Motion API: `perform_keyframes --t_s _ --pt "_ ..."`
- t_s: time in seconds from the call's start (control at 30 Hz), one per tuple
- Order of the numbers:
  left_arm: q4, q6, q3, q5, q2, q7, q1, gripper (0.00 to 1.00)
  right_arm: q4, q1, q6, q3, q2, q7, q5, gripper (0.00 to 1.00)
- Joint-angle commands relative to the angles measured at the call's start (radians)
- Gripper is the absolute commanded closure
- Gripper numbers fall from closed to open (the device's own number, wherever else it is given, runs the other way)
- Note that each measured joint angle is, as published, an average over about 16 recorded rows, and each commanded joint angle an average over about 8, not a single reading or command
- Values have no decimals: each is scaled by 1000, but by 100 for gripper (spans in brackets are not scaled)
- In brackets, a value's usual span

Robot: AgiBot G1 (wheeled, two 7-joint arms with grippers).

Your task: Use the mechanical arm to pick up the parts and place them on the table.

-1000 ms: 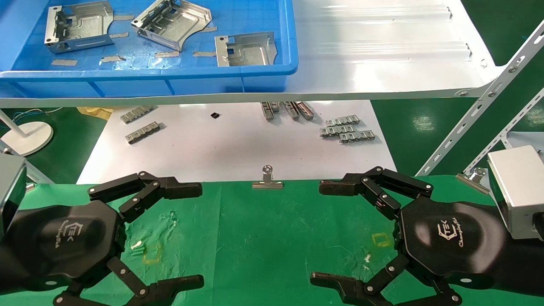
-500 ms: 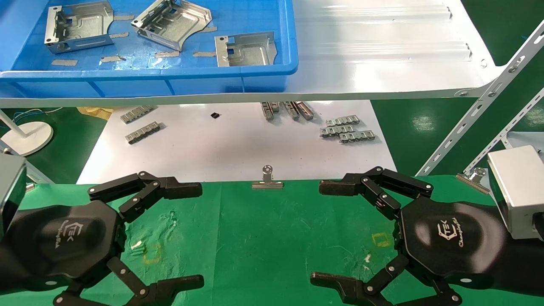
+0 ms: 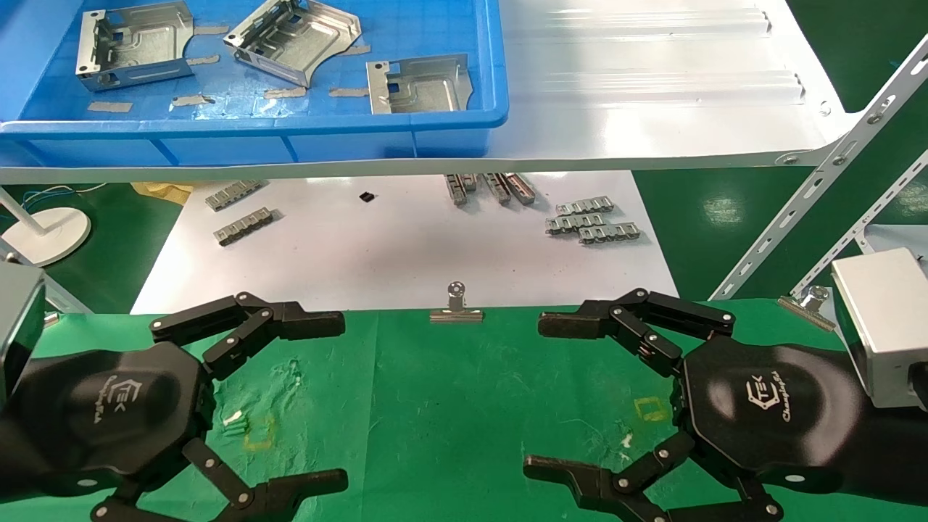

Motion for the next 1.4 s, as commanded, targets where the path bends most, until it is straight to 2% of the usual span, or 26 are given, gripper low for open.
perform_keyframes --t_s 0.03,1.4 --pt "0 0 0 0 0 0 0 0 0 0 0 0 0 0 0 100" --pt "0 0 0 0 0 0 0 0 0 0 0 0 0 0 0 100"
